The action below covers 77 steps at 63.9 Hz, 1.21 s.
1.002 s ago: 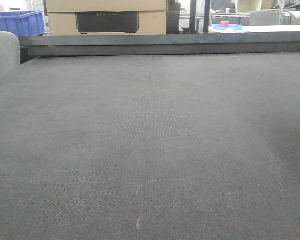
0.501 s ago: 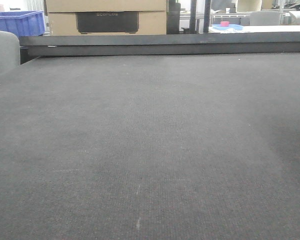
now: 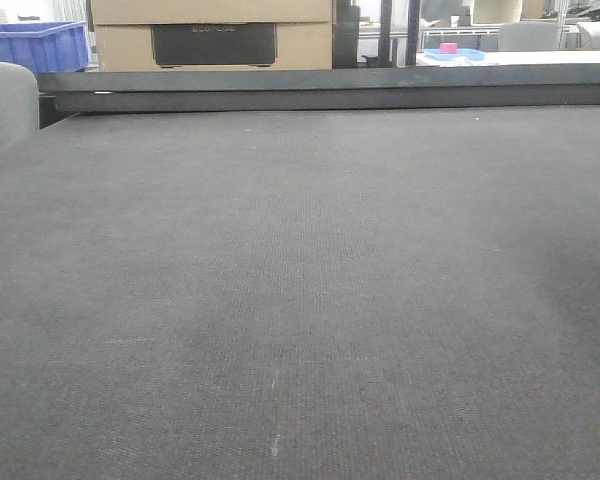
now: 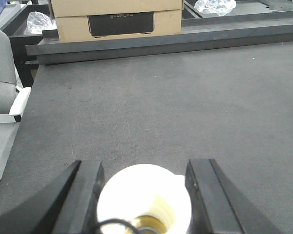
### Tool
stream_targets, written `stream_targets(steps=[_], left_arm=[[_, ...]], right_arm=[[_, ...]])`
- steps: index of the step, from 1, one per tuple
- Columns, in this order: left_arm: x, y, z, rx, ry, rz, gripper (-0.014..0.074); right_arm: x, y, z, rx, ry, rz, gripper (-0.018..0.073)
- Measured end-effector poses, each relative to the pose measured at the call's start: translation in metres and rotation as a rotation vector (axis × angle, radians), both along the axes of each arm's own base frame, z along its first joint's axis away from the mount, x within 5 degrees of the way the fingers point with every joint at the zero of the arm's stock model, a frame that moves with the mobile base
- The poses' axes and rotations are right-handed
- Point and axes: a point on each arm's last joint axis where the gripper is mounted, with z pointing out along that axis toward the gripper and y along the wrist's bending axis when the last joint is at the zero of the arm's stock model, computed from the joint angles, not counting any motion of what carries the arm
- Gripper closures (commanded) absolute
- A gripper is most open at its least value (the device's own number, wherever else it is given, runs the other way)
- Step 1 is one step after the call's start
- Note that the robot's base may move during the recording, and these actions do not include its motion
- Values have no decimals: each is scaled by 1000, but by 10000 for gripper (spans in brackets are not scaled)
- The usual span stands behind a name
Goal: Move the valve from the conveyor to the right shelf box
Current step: 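Lift both held valves up off the conveyor belt, then drive the base away from the conveyor to the shelf of blue bins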
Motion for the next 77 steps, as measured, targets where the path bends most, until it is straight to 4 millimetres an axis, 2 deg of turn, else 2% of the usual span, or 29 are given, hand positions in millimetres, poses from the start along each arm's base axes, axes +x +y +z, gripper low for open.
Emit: stream_targets(steps=[77], left_arm=[[0, 0, 0, 2, -4, 1, 708]], right_arm=[[0, 0, 0, 1, -3, 0, 711]])
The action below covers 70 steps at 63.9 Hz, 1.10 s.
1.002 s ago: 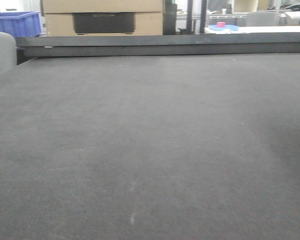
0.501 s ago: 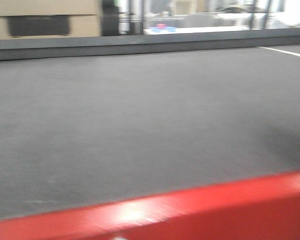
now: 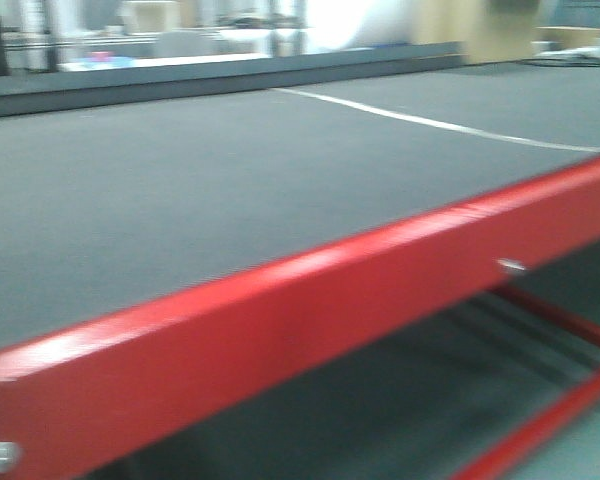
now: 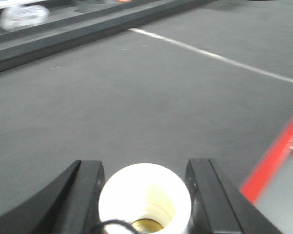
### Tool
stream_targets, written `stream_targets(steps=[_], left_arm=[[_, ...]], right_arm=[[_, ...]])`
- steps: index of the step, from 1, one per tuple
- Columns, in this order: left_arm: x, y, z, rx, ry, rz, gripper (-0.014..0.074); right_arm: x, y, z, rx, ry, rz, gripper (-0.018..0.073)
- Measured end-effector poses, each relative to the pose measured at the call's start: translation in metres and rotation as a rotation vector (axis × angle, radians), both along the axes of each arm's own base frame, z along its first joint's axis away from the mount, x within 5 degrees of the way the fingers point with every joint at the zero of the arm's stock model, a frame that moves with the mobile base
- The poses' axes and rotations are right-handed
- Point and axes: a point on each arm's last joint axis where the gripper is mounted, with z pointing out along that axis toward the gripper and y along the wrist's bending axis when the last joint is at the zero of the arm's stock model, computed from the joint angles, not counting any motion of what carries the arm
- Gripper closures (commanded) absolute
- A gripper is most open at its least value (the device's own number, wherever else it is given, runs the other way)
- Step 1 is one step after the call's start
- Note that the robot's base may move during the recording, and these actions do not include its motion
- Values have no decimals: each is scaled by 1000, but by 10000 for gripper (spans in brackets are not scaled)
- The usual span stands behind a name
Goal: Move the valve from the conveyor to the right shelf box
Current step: 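Drive the base away from the conveyor to the shelf of blue bins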
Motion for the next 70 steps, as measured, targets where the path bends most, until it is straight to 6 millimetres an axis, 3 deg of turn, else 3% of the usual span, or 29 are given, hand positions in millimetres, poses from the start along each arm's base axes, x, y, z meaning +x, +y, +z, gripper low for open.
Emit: stream_targets(steps=[70], left_arm=[[0, 0, 0, 0, -4, 0, 708]], right_arm=[[0, 0, 0, 0, 0, 0, 711]])
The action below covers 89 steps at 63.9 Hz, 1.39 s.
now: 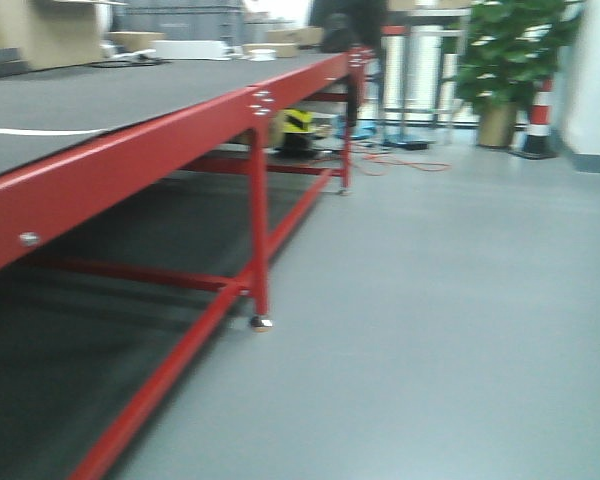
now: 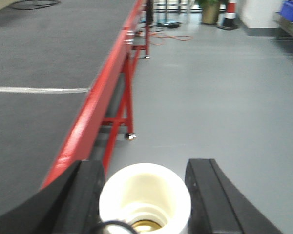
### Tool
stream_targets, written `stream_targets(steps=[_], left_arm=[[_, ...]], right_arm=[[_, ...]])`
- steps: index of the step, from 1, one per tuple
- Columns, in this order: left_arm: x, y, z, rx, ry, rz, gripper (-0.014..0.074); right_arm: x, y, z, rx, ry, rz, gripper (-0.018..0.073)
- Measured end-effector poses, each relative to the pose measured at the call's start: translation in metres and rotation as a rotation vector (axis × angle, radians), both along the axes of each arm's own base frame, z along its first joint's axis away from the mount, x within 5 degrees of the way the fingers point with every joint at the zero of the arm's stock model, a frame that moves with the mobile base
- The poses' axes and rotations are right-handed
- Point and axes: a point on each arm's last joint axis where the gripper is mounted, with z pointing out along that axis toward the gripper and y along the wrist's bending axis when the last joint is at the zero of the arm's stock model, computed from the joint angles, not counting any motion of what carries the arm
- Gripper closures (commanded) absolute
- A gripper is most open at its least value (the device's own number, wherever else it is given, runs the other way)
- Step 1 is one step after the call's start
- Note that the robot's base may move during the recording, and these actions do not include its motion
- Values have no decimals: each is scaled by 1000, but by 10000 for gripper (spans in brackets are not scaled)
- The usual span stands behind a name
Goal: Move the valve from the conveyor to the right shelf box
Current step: 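Drive the base away from the conveyor to the shelf of blue bins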
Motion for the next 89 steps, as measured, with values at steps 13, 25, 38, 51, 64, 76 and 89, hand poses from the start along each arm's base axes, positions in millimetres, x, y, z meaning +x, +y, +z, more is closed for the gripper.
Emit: stream_targets(steps=[13, 25, 38, 51, 64, 76, 89], left_arm=[[0, 0, 0, 0, 0, 0, 708], [0, 0, 0, 0, 0, 0, 708], [0, 0, 0, 0, 0, 0, 708], [0, 0, 0, 0, 0, 0, 708], [0, 0, 0, 0, 0, 0, 708], [0, 0, 0, 0, 0, 0, 708], [0, 0, 0, 0, 0, 0, 708]], right_arm=[[0, 0, 0, 0, 0, 0, 711], [0, 0, 0, 0, 0, 0, 711], [0, 0, 0, 0, 0, 0, 711], [0, 0, 0, 0, 0, 0, 711], [0, 0, 0, 0, 0, 0, 711], [0, 0, 0, 0, -2, 0, 711], [0, 0, 0, 0, -2, 0, 711]])
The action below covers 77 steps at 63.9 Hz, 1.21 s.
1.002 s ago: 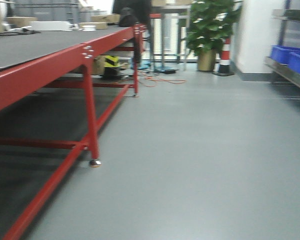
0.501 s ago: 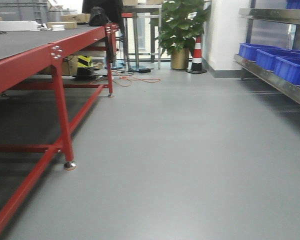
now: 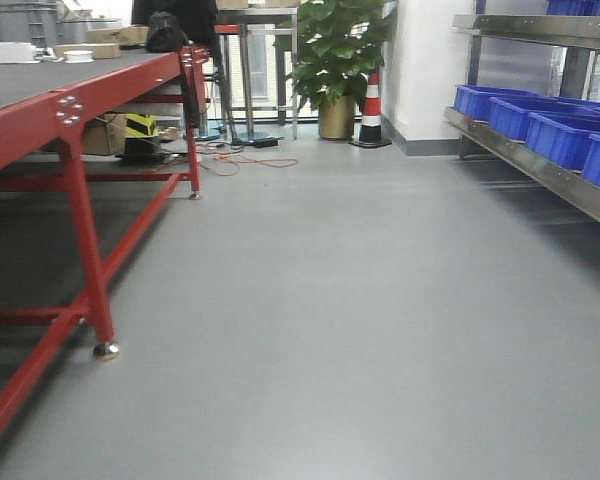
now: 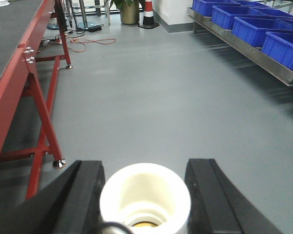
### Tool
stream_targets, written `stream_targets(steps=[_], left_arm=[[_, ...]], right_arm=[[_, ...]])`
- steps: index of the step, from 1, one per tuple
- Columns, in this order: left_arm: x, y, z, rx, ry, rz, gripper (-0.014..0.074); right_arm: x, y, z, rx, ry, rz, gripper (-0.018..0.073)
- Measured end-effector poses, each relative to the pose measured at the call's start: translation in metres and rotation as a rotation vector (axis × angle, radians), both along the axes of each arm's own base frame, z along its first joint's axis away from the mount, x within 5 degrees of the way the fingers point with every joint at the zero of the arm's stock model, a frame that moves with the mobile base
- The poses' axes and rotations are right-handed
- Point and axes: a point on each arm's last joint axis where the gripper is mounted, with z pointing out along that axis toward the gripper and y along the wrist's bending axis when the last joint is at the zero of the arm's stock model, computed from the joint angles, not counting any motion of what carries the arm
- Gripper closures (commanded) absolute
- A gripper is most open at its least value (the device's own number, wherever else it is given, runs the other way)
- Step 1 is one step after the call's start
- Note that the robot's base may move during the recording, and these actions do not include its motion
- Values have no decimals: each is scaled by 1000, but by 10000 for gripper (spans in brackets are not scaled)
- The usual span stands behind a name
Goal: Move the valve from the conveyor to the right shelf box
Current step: 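Drive the base away from the conveyor to the shelf of blue bins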
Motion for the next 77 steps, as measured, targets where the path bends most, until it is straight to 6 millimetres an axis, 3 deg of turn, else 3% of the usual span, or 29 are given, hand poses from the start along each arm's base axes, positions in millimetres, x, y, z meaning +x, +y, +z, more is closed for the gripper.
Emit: stream_targets(steps=[77], left_arm=[[0, 0, 0, 0, 0, 0, 708]], right_arm=[[0, 0, 0, 1, -2, 0, 711]])
